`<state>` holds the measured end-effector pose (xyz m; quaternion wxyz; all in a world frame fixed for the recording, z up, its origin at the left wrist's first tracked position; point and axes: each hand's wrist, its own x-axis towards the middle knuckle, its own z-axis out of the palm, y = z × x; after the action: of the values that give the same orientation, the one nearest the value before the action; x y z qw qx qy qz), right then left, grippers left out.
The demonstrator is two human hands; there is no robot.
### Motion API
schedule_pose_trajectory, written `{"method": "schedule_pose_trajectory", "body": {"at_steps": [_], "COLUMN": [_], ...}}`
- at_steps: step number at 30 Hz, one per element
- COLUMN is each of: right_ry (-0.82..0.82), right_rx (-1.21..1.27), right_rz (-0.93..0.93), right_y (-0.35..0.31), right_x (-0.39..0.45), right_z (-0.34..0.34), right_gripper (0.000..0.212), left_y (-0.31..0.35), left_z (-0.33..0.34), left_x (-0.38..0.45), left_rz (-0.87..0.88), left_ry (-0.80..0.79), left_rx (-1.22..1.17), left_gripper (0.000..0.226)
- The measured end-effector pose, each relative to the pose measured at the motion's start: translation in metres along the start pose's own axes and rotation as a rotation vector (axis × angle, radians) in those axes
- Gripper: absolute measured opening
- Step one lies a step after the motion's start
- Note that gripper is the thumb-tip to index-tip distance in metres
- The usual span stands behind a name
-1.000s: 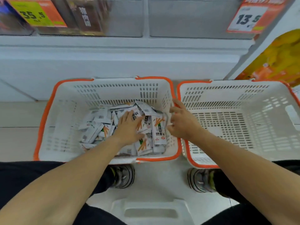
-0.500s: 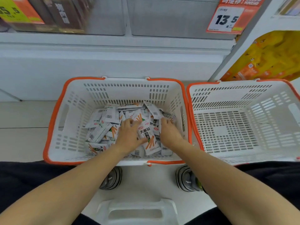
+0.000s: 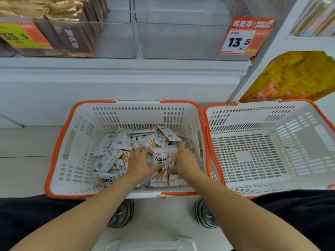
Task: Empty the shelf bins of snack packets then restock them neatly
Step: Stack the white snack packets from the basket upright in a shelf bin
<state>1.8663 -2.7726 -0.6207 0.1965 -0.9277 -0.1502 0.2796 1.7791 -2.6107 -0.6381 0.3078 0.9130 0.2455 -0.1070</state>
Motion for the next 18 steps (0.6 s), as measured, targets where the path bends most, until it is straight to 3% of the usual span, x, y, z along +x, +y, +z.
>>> {"method": "schedule_pose_trajectory", "body": {"at_steps": [3,5,10,12,15,18], "right_ry": [0.023,-0.024,-0.045,-0.123,-0.343,-0.563], "right_rx": [0.282,0.428,0.509,0.526,0.555,0.486], "right_rz": [0.034,0.089,0.097,0.053,-0.035,-0.154], "right_y": [-0.009,-0.013,-0.014,-0.015,-0.019,-0.026], "right_x": [0.001,0.002,0.011,0.01,0.009,0.007], "right_z": [-0.013,-0.023,-0.061,-0.073,-0.084,-0.088], "right_gripper": [0.097,0.084,0.022,0.025,0.037,0.057], "left_y": [0.0,-0.001,-0.001,-0.003,-0.007,-0.016], "left_z": [-0.002,-0.008,-0.05,-0.065,-0.077,-0.078], "left_x": [0.002,0.007,0.02,0.022,0.022,0.023], "left_rz": [-0.006,-0.013,-0.221,-0.227,-0.173,-0.261], "left_ry": [-0.006,0.021,-0.022,0.031,0.044,-0.226], "left_rx": [0.082,0.036,-0.73,-0.81,-0.722,-0.905], "left_gripper": [0.062,0.049,0.025,0.015,0.009,0.035]}}
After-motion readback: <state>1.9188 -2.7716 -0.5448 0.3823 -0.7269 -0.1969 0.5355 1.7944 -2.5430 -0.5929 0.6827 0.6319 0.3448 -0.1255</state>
